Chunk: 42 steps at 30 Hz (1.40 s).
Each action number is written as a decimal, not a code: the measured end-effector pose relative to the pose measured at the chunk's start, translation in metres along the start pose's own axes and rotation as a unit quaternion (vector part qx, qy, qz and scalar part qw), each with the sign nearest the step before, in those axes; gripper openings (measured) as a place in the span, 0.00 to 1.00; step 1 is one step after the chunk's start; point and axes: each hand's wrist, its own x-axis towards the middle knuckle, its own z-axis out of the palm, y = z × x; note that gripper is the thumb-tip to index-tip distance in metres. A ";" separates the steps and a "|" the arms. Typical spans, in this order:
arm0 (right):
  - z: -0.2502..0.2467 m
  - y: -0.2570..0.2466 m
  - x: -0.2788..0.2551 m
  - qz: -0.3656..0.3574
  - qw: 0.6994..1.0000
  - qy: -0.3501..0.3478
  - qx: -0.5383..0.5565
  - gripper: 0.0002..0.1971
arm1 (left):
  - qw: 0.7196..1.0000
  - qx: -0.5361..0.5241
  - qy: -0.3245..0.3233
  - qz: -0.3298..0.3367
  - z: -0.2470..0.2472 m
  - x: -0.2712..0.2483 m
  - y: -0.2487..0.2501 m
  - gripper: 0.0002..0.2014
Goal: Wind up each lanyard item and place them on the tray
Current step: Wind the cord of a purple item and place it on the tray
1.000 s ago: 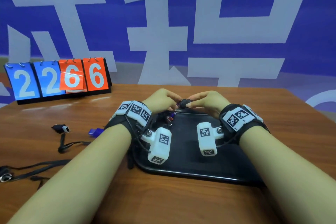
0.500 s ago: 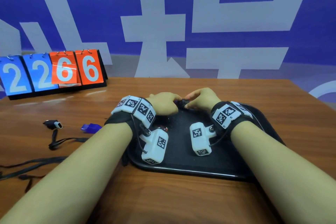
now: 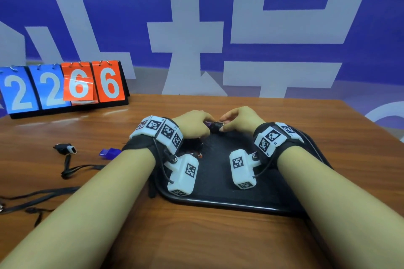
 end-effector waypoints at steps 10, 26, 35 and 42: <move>0.005 -0.010 -0.007 0.062 0.996 0.072 -0.003 0.15 | 0.988 -0.147 0.043 0.016 -0.009 -0.016 -0.003 0.21; 0.013 -0.017 0.003 -0.015 0.993 -0.020 -0.117 0.16 | 0.987 -0.158 0.034 0.022 -0.007 -0.005 -0.014 0.18; 0.005 -0.016 0.006 -0.007 0.997 -0.008 -0.082 0.12 | 0.982 -0.153 0.092 0.054 -0.008 0.001 -0.022 0.13; -0.004 -0.022 -0.009 -0.047 0.991 -0.092 0.087 0.13 | 0.982 -0.131 0.122 0.063 -0.008 0.004 -0.022 0.18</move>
